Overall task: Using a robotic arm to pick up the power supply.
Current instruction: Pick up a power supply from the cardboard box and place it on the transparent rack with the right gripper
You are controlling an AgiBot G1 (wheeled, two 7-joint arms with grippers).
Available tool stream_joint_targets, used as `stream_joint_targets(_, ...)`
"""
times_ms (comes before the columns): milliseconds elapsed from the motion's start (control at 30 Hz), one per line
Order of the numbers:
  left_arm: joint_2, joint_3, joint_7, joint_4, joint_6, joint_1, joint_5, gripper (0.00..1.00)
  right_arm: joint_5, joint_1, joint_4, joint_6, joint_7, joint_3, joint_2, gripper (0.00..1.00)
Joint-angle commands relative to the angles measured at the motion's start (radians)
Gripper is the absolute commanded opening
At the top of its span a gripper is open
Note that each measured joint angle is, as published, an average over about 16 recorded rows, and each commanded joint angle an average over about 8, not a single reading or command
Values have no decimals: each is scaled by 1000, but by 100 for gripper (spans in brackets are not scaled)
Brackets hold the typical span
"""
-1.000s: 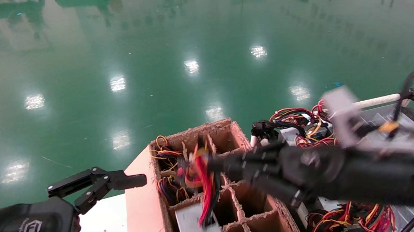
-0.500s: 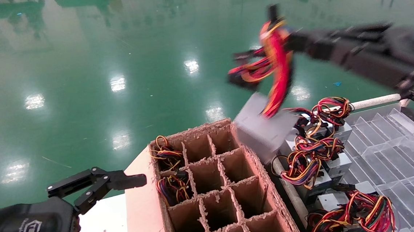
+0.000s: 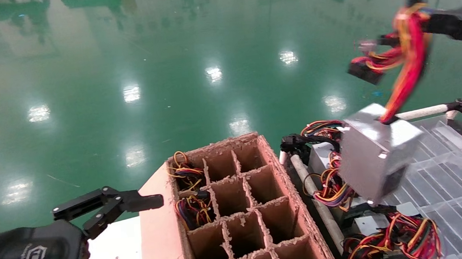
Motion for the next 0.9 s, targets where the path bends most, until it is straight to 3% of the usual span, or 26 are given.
stream_joint_targets(33,0,0,0,0,0,0,0,91,14,-4,-17,-1,-14,-12,27,0)
stream_joint_targets(400,0,0,0,0,0,0,0,92,39,7,-104,12,-96,-48,114,0)
stream_joint_targets(900,0,1,0,0,0,0,-1,94,-33,15,-301,29,-254,-99,78,0)
